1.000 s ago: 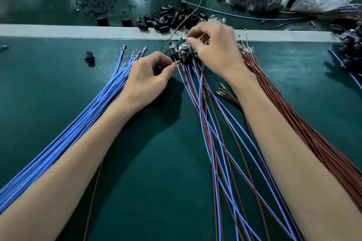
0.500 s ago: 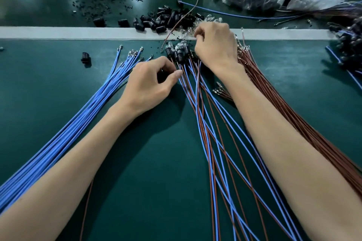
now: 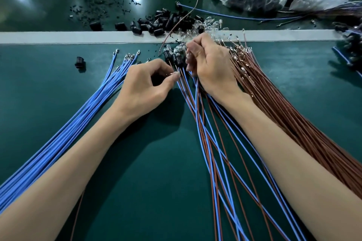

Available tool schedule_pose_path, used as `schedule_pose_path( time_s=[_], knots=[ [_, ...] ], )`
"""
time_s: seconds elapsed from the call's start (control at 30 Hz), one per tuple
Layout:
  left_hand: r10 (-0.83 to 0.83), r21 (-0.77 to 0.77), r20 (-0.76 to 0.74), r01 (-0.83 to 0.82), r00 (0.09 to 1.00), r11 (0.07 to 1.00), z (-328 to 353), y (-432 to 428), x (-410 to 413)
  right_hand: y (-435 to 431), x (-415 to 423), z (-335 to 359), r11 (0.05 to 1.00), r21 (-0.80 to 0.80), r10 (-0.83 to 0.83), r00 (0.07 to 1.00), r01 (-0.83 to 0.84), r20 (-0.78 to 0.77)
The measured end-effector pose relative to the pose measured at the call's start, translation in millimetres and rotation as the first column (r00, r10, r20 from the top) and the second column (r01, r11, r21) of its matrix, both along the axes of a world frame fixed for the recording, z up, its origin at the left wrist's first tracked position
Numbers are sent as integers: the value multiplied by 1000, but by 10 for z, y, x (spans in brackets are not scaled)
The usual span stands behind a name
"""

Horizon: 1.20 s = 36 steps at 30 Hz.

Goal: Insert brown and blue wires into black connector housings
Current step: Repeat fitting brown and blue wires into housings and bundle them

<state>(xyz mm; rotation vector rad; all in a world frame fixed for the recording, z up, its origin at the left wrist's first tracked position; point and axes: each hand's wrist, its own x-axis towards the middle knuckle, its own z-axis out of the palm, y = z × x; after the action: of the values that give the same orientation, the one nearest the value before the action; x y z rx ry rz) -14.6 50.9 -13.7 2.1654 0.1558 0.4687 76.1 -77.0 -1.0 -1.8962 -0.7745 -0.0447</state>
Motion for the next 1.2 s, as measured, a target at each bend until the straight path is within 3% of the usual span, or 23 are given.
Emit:
schedule_pose_path(
  time_s=[0.17, 0.47, 0.7, 0.87, 1.07, 1.2],
  knots=[
    [-19, 49, -8, 19, 1000, 999, -15, -16, -7, 2, 7, -61, 989, 134, 66, 998, -64, -16],
    [-2, 52, 24, 1, 1000, 999, -46, -35, -10, -28, 31, -133, 992, 119, -28, 999, 31, -31],
    [-8, 56, 35, 6, 999, 998, -59, -29, -20, -43, -15, -147, 999, 34, 26, 997, -28, 67],
    [7, 108, 35, -10, 999, 994, -51, -28, -22, -68, -40, -157, 991, -99, 109, 958, -85, 264],
    [-4, 146, 33, -1, 999, 989, -61, -27, -27, -34, -39, -162, 995, -96, 59, 941, -29, 333],
    [1, 154, 32, -6, 999, 988, -53, -39, -9, -20, -82, -129, 999, 19, -39, 946, 35, 321]
  ],
)
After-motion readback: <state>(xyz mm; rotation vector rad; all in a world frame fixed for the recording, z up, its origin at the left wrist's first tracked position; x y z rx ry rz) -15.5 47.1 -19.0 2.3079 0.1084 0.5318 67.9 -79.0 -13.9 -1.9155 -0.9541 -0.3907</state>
